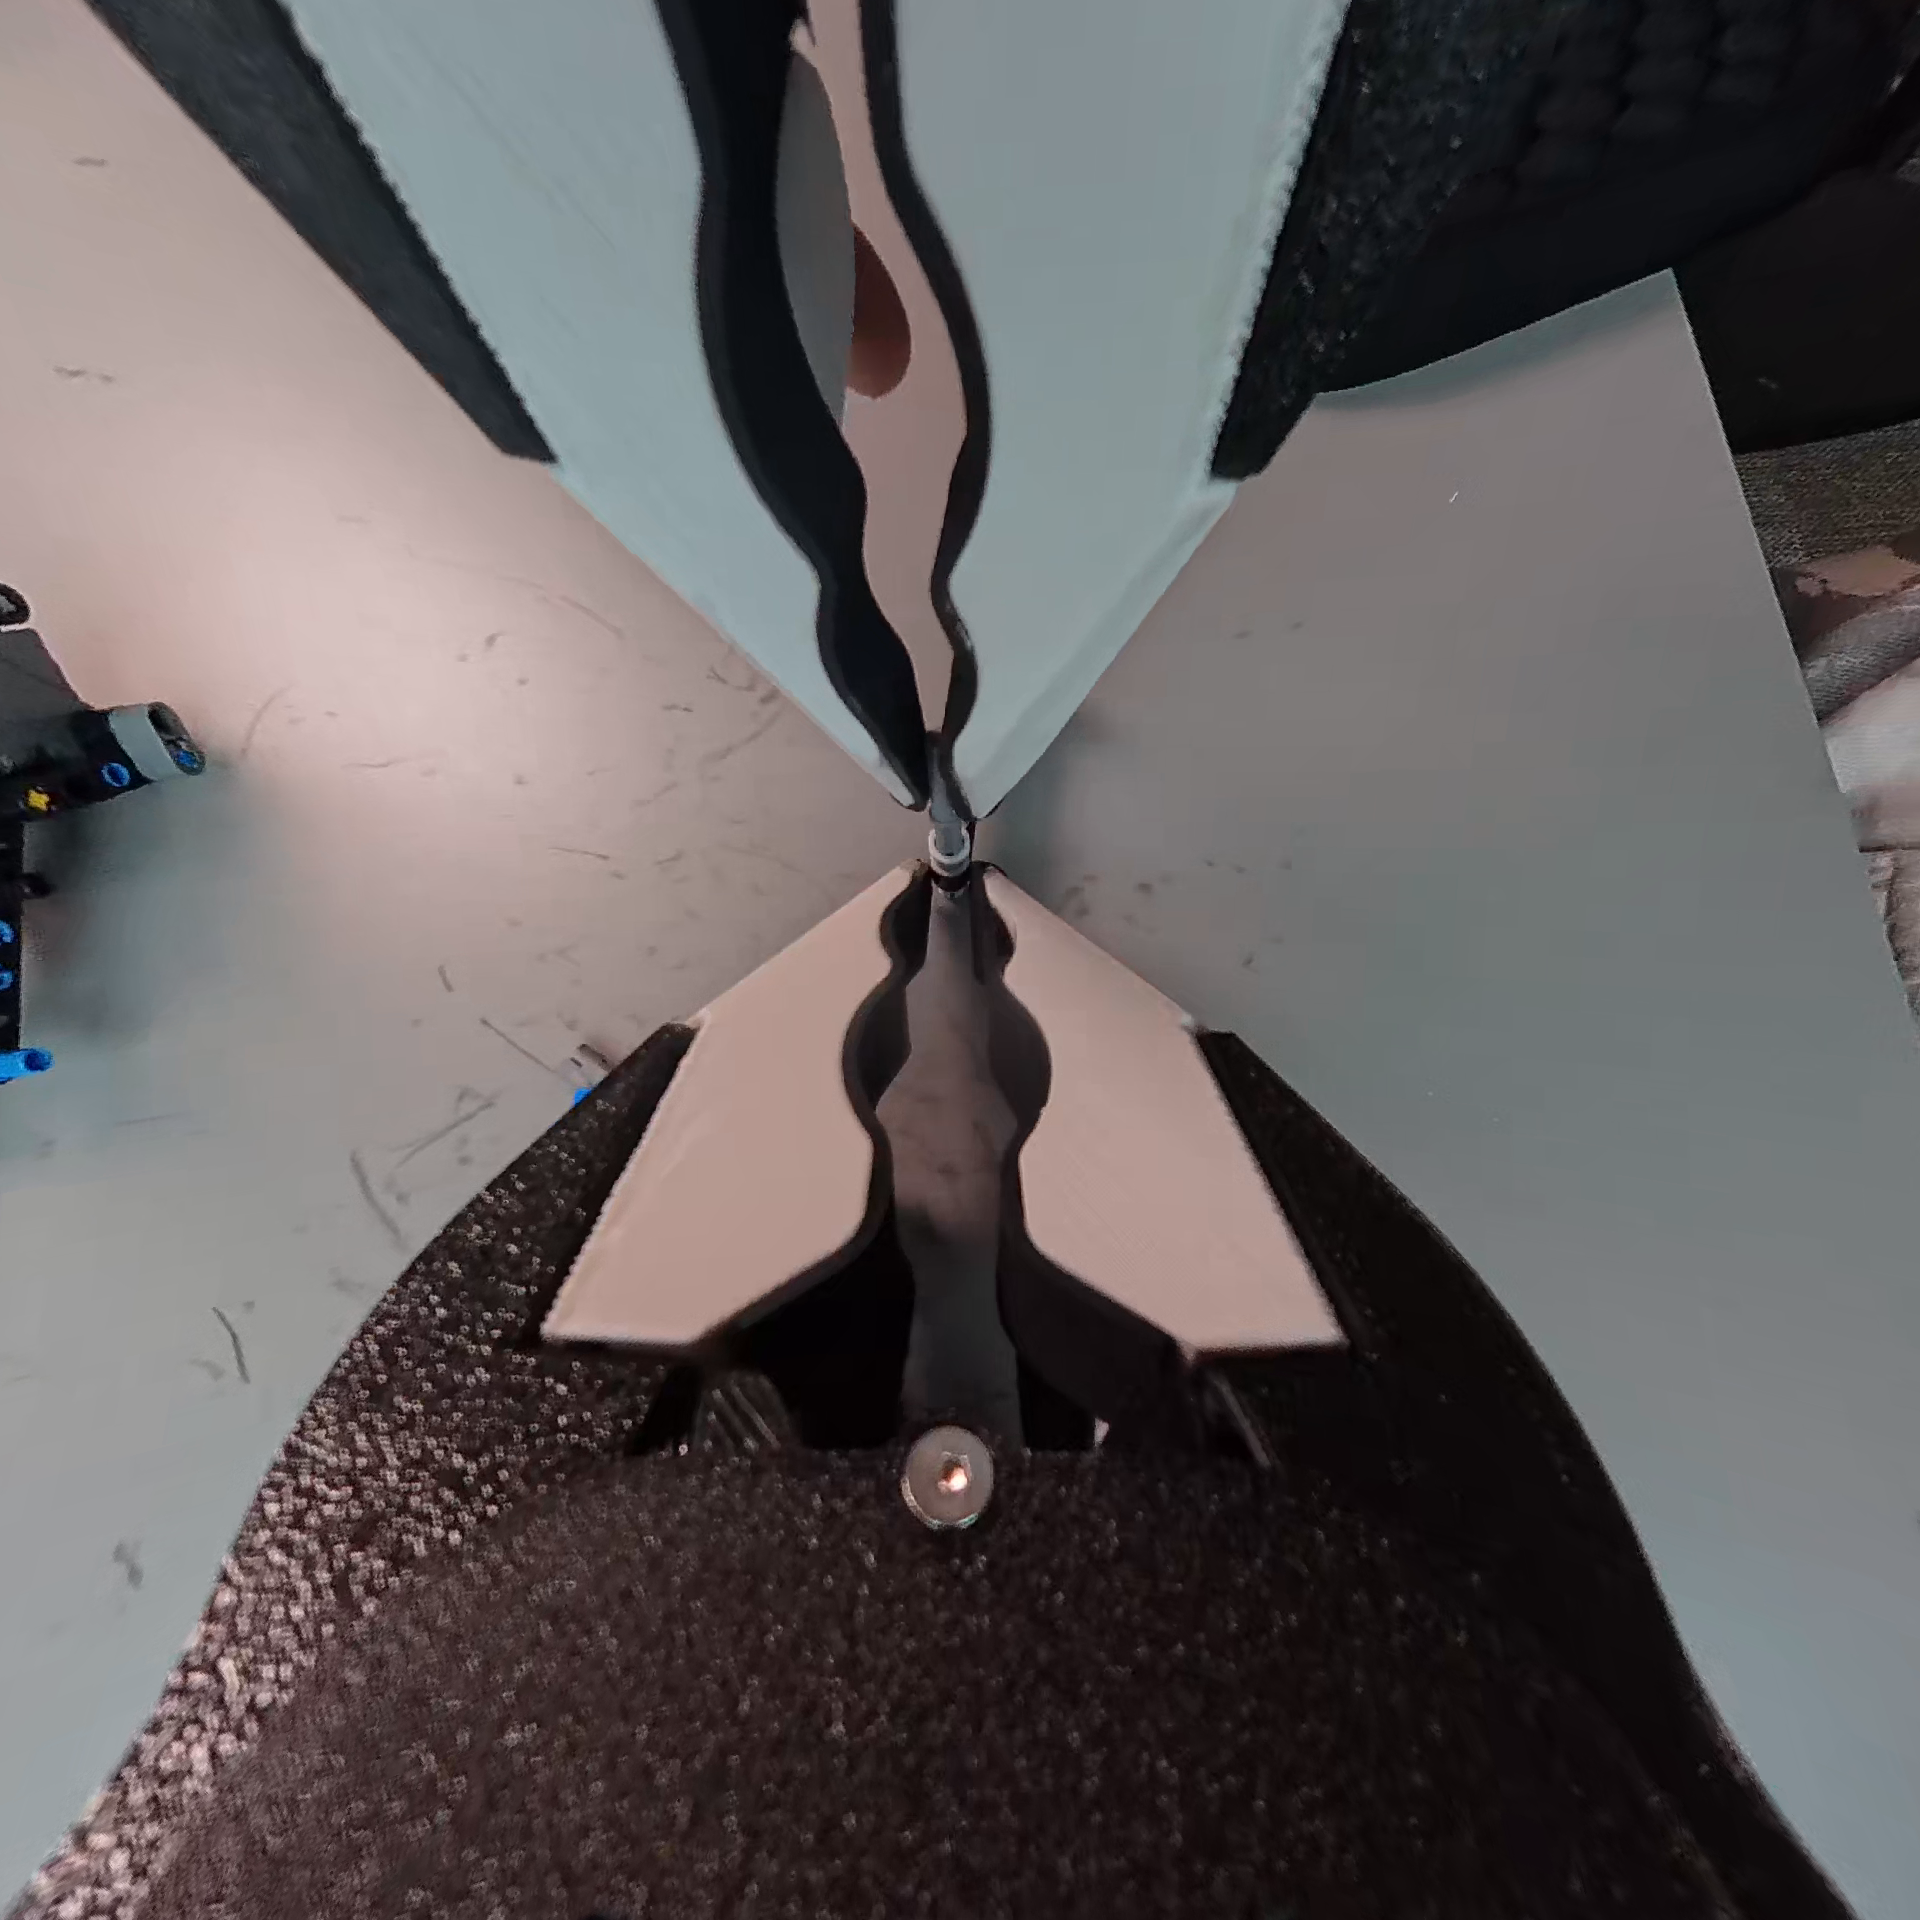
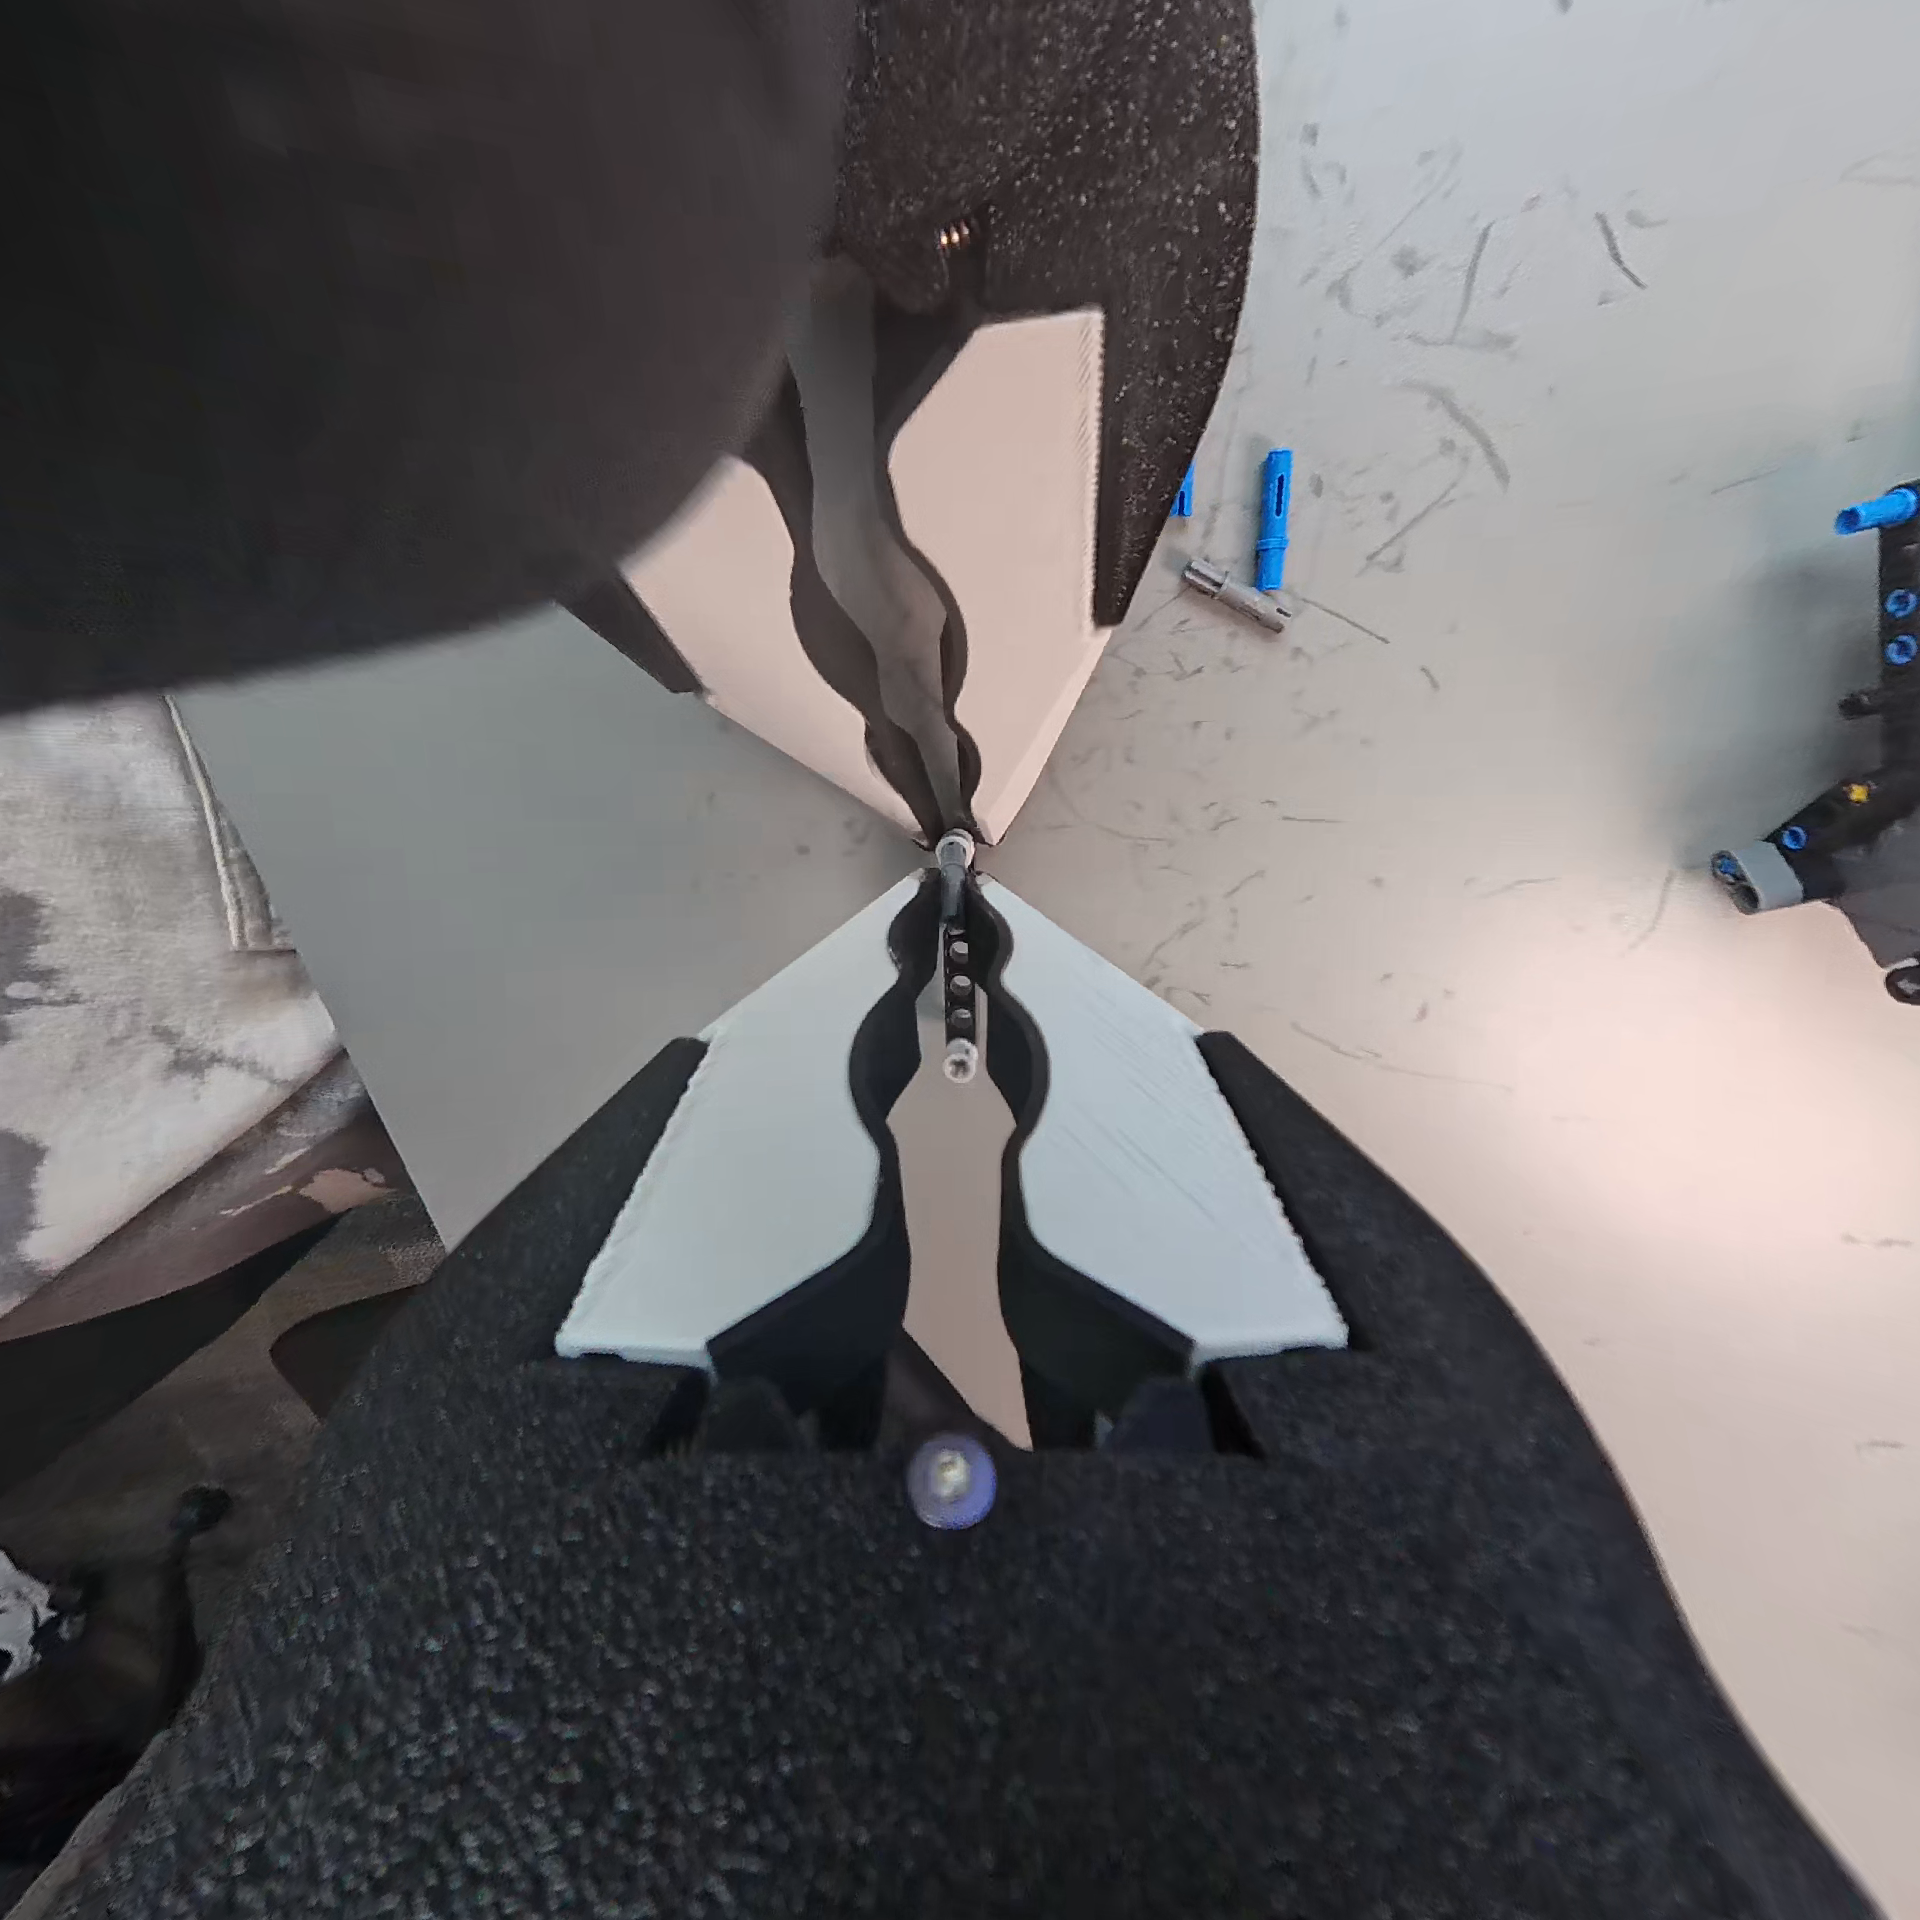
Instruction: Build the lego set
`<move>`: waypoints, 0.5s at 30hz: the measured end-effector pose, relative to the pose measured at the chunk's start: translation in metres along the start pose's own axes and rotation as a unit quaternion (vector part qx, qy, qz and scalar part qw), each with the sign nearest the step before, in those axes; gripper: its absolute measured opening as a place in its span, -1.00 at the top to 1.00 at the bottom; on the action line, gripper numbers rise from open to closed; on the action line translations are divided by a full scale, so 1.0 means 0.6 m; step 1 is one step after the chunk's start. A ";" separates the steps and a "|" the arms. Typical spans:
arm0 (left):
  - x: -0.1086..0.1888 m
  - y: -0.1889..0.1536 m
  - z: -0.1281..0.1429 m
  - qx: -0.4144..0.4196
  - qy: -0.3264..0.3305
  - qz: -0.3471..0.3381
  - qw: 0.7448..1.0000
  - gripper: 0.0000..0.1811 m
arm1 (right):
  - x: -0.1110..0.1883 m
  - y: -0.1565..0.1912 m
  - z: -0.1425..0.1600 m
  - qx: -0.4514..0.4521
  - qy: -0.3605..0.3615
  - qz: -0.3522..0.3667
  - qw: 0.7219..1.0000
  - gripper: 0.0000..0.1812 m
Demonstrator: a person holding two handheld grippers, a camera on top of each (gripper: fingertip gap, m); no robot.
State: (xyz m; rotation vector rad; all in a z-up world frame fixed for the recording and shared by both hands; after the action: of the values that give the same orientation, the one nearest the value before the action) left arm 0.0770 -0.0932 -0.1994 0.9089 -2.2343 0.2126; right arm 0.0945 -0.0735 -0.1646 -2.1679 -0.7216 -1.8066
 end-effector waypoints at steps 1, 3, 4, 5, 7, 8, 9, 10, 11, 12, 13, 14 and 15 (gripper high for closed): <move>0.000 0.001 0.000 -0.004 0.000 -0.003 1.000 0.92 | 0.000 0.000 -0.001 0.005 0.003 -0.003 1.000 0.95; 0.000 0.000 0.001 -0.013 -0.001 -0.006 1.000 0.92 | 0.000 -0.001 -0.003 0.026 0.009 -0.010 1.000 0.95; 0.000 0.001 0.001 -0.014 -0.001 -0.008 1.000 0.92 | -0.001 -0.002 -0.003 0.034 0.011 -0.012 0.999 0.95; 0.000 0.001 0.001 -0.014 -0.001 -0.010 1.000 0.92 | -0.001 -0.003 -0.004 0.037 0.012 -0.013 0.999 0.95; 0.000 0.003 0.001 -0.017 -0.001 -0.018 1.000 0.92 | -0.001 -0.004 -0.006 0.042 0.015 -0.012 0.999 0.95; 0.000 0.003 0.001 -0.020 -0.001 -0.023 1.000 0.92 | -0.001 -0.005 -0.006 0.044 0.021 -0.009 0.999 0.95; -0.001 0.003 0.001 -0.022 0.000 -0.026 0.999 0.92 | -0.001 -0.005 -0.006 0.043 0.028 -0.005 0.999 0.95; -0.001 0.004 0.001 -0.024 0.000 -0.029 0.999 0.92 | 0.000 -0.005 -0.006 0.041 0.034 -0.001 0.999 0.95; -0.001 0.004 0.001 -0.023 0.000 -0.031 0.999 0.92 | 0.000 -0.006 -0.006 0.036 0.039 0.003 0.999 0.95; -0.001 0.004 0.001 -0.019 0.001 -0.033 0.999 0.92 | 0.001 -0.006 -0.005 0.032 0.043 0.006 0.999 0.95; -0.001 0.003 0.001 -0.015 0.002 -0.035 0.999 0.92 | 0.001 -0.006 -0.004 0.029 0.046 0.007 0.998 0.95; -0.002 0.003 0.000 -0.013 0.003 -0.037 0.999 0.92 | 0.002 -0.006 -0.004 0.026 0.048 0.008 0.998 0.95; -0.002 0.002 0.000 -0.011 0.003 -0.040 0.999 0.91 | 0.001 -0.005 -0.003 0.023 0.051 0.007 0.998 0.95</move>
State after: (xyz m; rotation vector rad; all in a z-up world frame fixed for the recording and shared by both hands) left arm 0.0768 -0.0916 -0.2000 0.9831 -2.1854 0.1538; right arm 0.0915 -0.0717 -0.1638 -2.0315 -0.7155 -1.8593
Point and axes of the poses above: each gripper's, where its closed fingertips meet, x back along the fingers, z out of its underside, y = z × x across the jaws, the point moved 3 cm from there along x, back along the fingers, and after that the axes turned 5 degrees about -z, right-handed, at the moved point
